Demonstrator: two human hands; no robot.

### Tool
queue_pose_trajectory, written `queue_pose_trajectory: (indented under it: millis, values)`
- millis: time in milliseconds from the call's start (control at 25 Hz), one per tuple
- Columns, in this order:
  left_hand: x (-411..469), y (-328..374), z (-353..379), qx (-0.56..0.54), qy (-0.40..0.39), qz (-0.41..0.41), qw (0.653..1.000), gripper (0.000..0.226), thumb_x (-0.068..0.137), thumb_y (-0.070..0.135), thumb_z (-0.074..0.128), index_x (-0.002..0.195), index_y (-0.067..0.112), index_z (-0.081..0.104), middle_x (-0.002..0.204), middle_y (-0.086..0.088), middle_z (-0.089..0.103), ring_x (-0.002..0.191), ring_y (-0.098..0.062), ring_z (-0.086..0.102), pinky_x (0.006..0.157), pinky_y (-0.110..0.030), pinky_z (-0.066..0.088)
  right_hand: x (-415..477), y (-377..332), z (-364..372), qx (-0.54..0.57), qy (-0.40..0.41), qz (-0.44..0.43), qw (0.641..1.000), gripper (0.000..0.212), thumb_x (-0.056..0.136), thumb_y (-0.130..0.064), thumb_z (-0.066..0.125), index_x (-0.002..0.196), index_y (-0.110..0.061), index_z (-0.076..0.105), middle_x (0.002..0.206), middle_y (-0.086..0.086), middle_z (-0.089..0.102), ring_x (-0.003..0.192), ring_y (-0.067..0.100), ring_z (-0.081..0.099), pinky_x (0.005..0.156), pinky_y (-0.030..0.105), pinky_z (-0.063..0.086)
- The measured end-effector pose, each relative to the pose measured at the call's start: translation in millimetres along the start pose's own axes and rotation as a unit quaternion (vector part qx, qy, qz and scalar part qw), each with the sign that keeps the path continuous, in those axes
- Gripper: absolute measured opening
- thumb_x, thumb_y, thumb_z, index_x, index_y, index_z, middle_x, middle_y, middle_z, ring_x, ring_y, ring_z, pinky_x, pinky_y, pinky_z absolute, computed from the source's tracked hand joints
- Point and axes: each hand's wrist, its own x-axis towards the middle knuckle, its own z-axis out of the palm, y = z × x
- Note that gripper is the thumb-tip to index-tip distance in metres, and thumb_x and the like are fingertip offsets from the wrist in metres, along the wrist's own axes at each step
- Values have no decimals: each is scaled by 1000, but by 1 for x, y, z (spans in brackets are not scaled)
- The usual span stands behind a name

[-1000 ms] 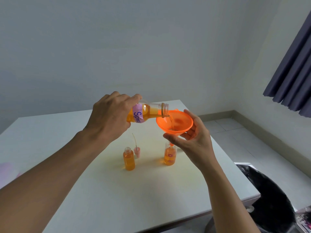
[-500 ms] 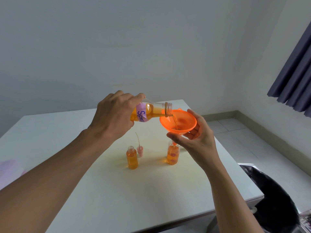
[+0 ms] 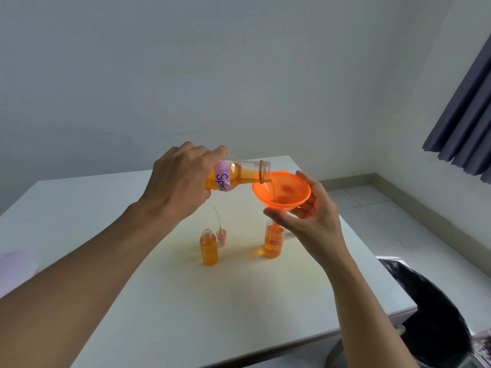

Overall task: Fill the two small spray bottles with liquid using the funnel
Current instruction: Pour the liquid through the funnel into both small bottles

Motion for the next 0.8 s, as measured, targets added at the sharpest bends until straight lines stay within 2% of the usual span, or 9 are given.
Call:
queue_pose_trajectory:
  millis: [600,800]
  values:
    - [0,0,1,-4,0,-3,1000,71,64,12,81,128,25,54,99,-1,70,88,-27,56,63,-28,33,1,3,0,9,3,2,1000,100,58,-36,99,145,-33,49,129,-10,65,108,3,70,89,25,60]
    - [0,0,1,1,2,-1,1000,71,63,10,81,128,24,55,96,-1,70,86,-27,56,62,-28,33,1,2,-1,4,2,1,1000,101,57,-38,98,145,-33,49,129,-13,63,107,-1,69,89,24,60]
